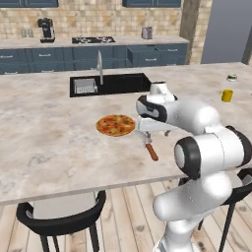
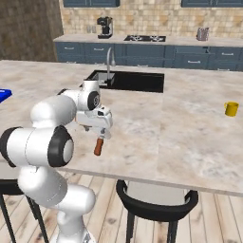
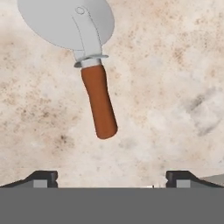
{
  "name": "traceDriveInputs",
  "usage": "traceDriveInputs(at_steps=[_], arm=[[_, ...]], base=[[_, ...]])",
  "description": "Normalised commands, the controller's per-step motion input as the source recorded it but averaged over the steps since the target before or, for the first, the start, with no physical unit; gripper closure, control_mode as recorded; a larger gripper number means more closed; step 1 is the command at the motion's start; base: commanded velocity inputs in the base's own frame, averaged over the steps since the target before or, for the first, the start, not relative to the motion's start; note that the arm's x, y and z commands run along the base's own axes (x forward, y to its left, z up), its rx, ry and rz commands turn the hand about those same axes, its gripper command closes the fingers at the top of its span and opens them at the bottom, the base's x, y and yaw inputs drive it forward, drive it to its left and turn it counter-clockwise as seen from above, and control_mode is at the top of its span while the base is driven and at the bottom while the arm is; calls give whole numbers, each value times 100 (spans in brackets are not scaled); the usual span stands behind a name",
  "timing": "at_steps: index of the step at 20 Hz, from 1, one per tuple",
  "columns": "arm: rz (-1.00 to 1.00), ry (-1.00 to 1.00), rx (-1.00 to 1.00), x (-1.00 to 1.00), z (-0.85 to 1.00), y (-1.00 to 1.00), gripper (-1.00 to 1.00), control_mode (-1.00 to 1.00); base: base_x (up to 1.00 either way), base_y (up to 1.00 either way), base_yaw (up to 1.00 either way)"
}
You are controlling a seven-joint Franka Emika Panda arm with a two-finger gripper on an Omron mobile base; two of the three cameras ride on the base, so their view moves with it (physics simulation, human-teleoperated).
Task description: Take the pizza cutter from the drawer on the right and place it on the dining counter for cutting.
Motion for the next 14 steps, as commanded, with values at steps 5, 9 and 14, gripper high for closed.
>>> traceDriveInputs(at_steps=[5,9,14], arm=[[0,0,0,-100,76,-10,-100,-100],[0,-1,0,-100,67,-1,-100,-100],[0,0,0,-100,75,-2,-100,-100]], base=[[0,0,0],[0,0,0],[0,0,0]])
